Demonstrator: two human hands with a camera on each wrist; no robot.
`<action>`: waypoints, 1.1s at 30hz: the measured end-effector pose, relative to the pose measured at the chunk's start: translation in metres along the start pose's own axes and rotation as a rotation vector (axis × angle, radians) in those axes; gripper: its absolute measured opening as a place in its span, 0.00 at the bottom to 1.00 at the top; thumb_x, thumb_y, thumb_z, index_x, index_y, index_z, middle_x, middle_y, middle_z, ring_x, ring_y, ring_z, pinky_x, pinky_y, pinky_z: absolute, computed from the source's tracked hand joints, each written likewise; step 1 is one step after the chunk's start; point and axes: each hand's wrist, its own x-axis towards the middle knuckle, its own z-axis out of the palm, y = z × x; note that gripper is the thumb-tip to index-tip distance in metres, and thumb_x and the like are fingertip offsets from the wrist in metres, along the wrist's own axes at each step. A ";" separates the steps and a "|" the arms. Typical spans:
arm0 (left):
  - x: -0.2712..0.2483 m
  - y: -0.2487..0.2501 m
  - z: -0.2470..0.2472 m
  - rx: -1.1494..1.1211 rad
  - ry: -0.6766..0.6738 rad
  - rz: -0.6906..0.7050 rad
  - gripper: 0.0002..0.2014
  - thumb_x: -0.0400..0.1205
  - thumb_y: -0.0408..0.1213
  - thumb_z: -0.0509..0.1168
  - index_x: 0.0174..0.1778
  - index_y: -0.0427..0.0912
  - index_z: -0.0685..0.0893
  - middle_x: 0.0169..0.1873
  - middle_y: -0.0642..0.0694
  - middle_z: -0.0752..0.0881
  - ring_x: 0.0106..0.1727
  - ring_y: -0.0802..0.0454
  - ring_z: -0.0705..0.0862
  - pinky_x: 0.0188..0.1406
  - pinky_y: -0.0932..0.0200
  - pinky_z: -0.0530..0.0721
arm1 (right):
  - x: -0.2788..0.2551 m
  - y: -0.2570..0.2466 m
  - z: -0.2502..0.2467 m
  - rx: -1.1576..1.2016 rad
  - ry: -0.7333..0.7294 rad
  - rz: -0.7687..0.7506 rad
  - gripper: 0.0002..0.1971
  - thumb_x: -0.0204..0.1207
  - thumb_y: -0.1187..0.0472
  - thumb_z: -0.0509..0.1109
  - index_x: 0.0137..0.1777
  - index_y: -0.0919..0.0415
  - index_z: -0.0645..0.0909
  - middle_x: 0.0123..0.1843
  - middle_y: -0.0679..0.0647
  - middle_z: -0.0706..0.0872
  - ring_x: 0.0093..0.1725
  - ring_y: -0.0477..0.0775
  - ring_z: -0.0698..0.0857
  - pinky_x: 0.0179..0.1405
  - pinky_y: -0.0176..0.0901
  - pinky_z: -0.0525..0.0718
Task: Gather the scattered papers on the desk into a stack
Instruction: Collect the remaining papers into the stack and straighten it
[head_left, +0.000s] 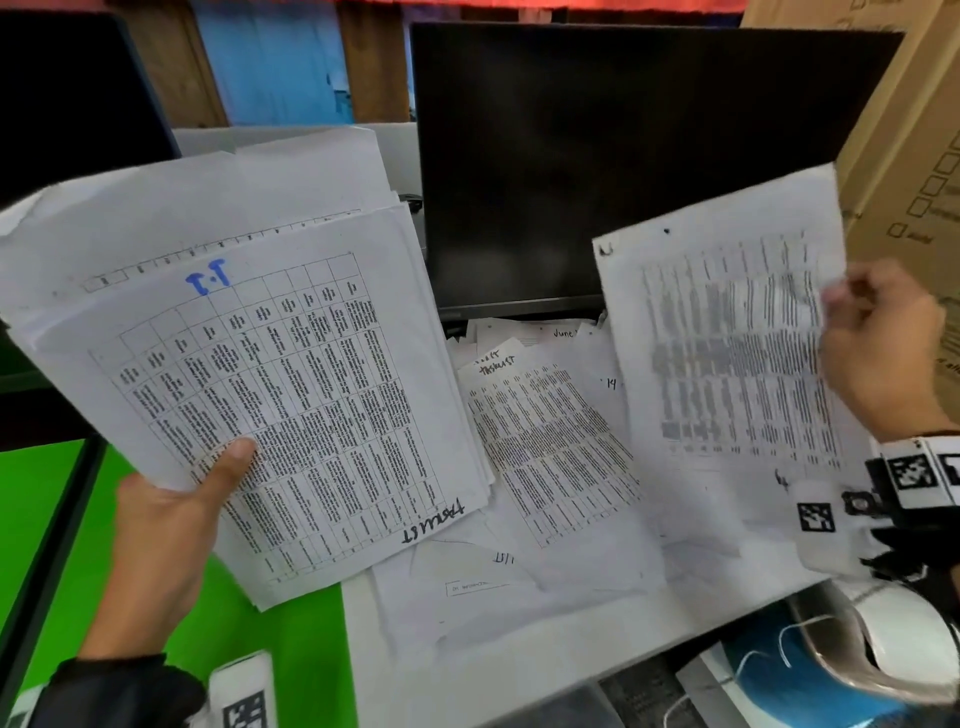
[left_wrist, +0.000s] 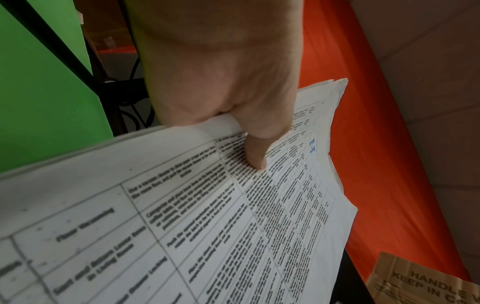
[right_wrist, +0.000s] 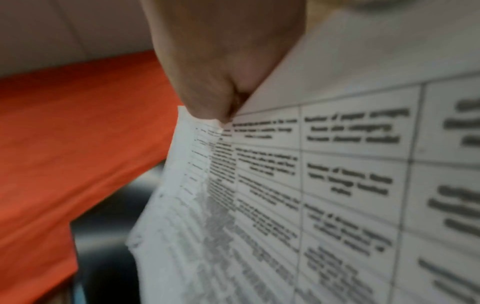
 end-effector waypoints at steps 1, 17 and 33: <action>0.000 0.000 0.000 -0.003 0.002 -0.001 0.16 0.81 0.30 0.66 0.64 0.47 0.80 0.52 0.64 0.82 0.50 0.71 0.83 0.54 0.64 0.78 | 0.002 -0.009 0.000 0.059 -0.017 0.003 0.09 0.84 0.67 0.61 0.60 0.65 0.79 0.52 0.52 0.81 0.51 0.52 0.81 0.48 0.39 0.80; 0.003 -0.009 -0.040 -0.034 0.075 -0.061 0.17 0.72 0.45 0.70 0.57 0.56 0.85 0.58 0.62 0.87 0.66 0.50 0.83 0.71 0.37 0.75 | -0.065 -0.016 0.153 -0.340 -0.881 0.164 0.45 0.72 0.41 0.73 0.81 0.64 0.58 0.76 0.69 0.68 0.75 0.68 0.70 0.69 0.56 0.75; 0.004 -0.026 -0.052 -0.026 0.083 -0.073 0.17 0.71 0.49 0.71 0.57 0.59 0.86 0.60 0.59 0.87 0.66 0.49 0.84 0.70 0.37 0.76 | -0.060 -0.029 0.161 -0.678 -0.962 0.288 0.58 0.56 0.33 0.80 0.77 0.69 0.60 0.76 0.65 0.68 0.77 0.67 0.65 0.72 0.60 0.71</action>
